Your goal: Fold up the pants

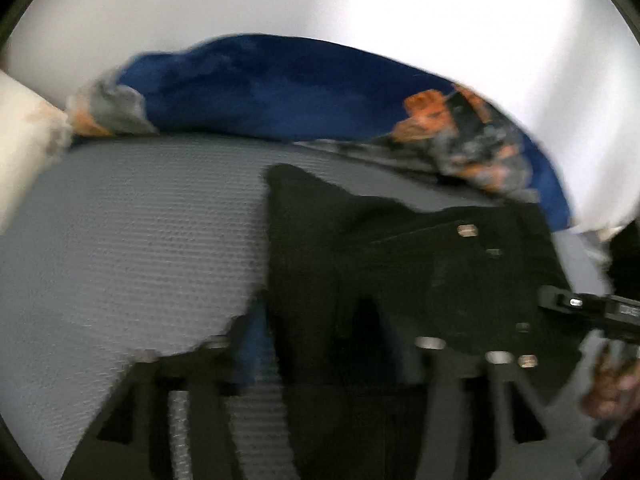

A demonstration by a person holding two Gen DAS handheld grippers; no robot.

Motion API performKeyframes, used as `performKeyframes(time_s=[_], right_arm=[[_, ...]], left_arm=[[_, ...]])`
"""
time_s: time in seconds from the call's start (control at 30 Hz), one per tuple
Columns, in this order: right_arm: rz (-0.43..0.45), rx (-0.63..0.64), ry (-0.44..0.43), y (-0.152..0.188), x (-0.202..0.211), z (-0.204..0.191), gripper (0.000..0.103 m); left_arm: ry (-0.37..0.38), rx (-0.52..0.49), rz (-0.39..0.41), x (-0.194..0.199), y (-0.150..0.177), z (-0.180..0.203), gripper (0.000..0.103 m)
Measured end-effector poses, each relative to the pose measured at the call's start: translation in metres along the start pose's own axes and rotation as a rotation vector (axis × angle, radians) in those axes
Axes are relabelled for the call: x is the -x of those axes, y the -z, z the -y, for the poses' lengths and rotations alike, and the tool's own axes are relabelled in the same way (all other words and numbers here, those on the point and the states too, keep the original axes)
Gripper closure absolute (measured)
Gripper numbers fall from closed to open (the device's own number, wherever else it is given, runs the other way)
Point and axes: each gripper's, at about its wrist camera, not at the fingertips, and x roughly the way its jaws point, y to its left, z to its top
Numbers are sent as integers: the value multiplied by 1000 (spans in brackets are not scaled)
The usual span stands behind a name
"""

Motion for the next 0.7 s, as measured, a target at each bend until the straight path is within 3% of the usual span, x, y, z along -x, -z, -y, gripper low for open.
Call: performKeyframes(time_s=[0.07, 0.17, 0.2, 0.27, 0.3, 0.47, 0.7], right_arm=[[91, 40, 53, 9, 22, -13, 55], [228, 190, 214, 31, 63, -56, 49], [255, 228, 253, 36, 72, -67, 44], [315, 271, 319, 53, 87, -86, 20], [339, 296, 350, 63, 94, -97, 17], [384, 345, 379, 94, 111, -123, 15], [394, 331, 354, 112, 131, -136, 15]], left_arm=[[-159, -15, 12, 7, 3, 3, 9], [-355, -30, 72, 36, 10, 13, 9], [-376, -31, 78, 45, 13, 15, 9], [-365, -30, 100, 68, 23, 22, 9], [-356, -23, 126, 81, 28, 27, 9], [-388, -23, 249, 139, 45, 59, 2], [-350, -32, 326, 204, 53, 88, 0]])
